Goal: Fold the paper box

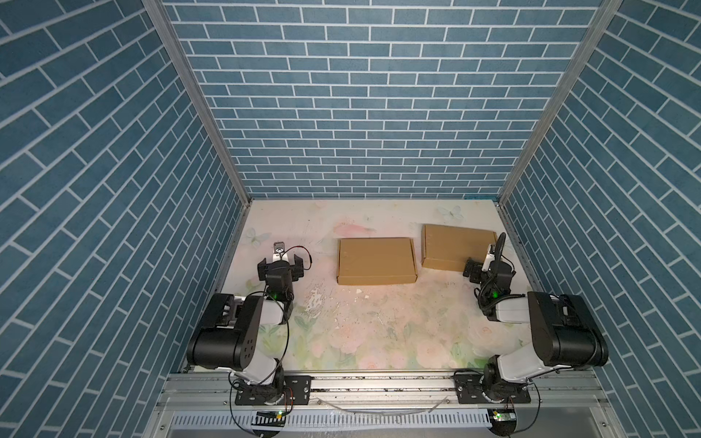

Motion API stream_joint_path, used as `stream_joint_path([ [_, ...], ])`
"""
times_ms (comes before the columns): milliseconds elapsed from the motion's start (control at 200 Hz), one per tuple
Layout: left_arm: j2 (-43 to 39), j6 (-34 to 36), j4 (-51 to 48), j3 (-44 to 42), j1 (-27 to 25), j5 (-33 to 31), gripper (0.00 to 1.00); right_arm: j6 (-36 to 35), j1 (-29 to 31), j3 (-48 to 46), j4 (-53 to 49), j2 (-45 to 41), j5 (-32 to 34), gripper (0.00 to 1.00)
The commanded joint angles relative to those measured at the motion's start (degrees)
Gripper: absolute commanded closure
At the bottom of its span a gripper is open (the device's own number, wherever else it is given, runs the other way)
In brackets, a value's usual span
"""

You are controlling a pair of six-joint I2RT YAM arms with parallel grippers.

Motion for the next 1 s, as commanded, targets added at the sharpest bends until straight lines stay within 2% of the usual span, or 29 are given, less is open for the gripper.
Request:
stream_joint_path([
  [0, 0.16, -0.11, -0.41, 0.89, 0.25, -0.48, 0.0, -1.5, -0.17, 2.12, -0.01, 0.56, -0.27, 0.01],
  [840, 0.17, -0.07, -0.41, 0.92, 0.25, -0.45, 0.0, -1.52, -0.19, 2.12, -0.06, 0.58, -0.23, 0.01],
  [990, 0.52, 1.6, -0.14, 1.0, -0.45, 1.23, 0.0, -1.47, -0.08, 2.12, -0.04, 0.6, -0.23, 0.01],
])
